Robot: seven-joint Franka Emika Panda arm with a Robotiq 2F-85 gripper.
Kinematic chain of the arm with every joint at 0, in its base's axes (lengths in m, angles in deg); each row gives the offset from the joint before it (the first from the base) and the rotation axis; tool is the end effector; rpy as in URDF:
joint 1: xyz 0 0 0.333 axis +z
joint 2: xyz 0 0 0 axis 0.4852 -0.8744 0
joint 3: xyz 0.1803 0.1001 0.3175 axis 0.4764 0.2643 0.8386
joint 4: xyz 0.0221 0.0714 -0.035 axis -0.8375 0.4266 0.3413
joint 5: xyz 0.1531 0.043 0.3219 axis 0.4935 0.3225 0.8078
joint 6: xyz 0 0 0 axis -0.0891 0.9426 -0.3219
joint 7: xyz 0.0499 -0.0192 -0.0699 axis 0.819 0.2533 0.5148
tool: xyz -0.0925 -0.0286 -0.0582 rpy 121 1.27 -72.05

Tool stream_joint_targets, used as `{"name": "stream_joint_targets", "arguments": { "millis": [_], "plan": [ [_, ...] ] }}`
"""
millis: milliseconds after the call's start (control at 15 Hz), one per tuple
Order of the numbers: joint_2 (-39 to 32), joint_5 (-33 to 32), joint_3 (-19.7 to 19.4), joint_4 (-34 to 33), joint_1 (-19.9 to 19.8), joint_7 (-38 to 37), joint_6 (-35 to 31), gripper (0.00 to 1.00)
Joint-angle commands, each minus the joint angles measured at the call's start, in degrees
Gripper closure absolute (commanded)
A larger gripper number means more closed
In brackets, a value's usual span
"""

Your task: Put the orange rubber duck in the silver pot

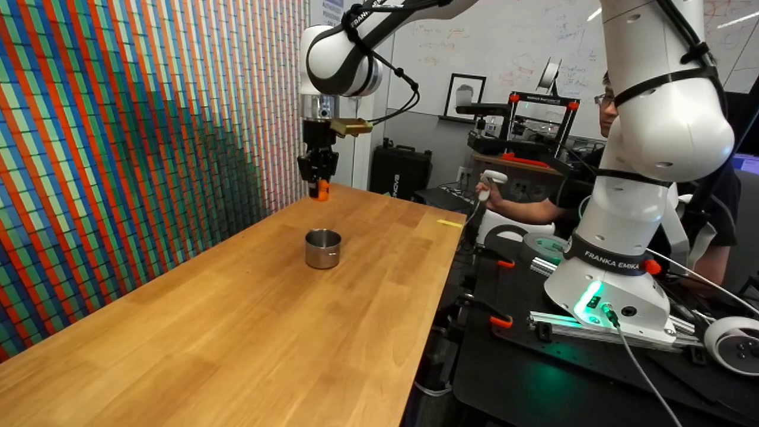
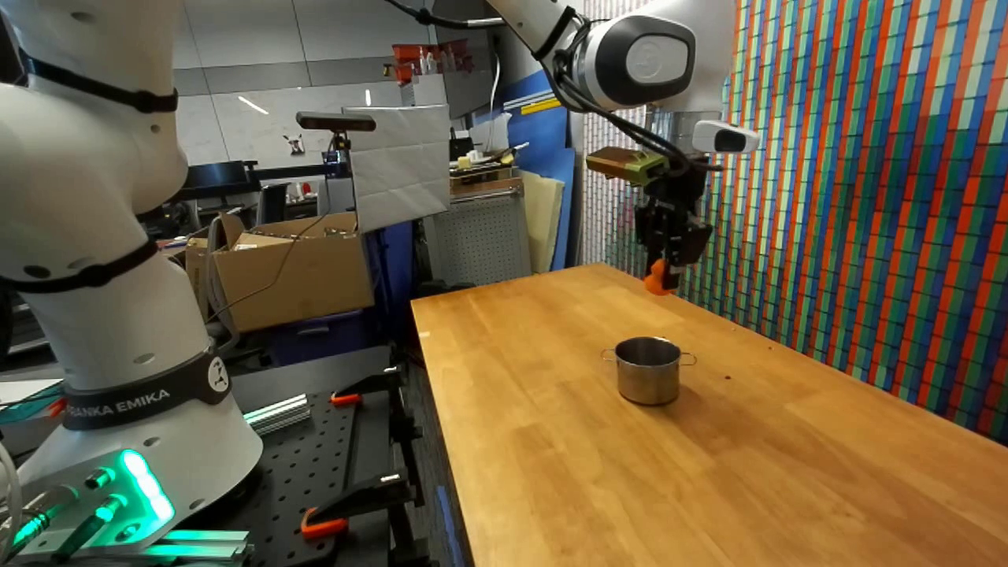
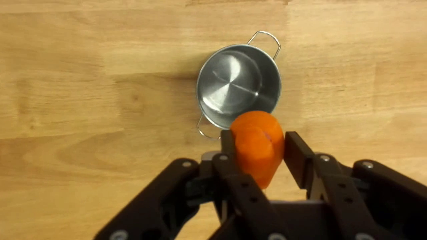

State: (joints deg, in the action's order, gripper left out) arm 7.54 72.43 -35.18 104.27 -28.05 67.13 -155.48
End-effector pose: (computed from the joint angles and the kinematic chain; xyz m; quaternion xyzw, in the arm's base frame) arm 0.6257 0.0483 0.3400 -0.9985 -0.0202 0.0340 0.0383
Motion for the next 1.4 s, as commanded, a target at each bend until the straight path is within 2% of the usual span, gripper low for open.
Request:
{"name": "stream_joint_targets", "arguments": {
  "millis": [0,333,600,667,733,800,1000,1067,1333],
  "plan": [
    [-0.4,-0.6,-0.1,3.5,0.6,1.6,-3.8,0.83],
    [-3.8,-5.1,-1.3,6.6,2.3,0.0,-14.1,0.83],
    [-6.3,-6.0,-0.9,7.5,2.9,-0.2,-18.8,0.81],
    [-6.6,-5.9,-0.9,7.5,3.0,-0.1,-19.0,0.33],
    [-6.9,-5.8,-0.9,7.5,3.1,-0.1,-18.9,0.31],
    [-7.0,-5.7,-0.9,7.4,3.1,-0.1,-18.7,0.26],
    [-6.4,-5.9,-1.2,7.0,3.1,-0.1,-17.5,0.03],
    [-5.7,-5.9,-1.3,6.6,2.9,0.1,-16.5,0.0],
    [-1.0,-5.9,-1.9,4.5,2.3,0.5,-10.3,0.0]
  ]
}}
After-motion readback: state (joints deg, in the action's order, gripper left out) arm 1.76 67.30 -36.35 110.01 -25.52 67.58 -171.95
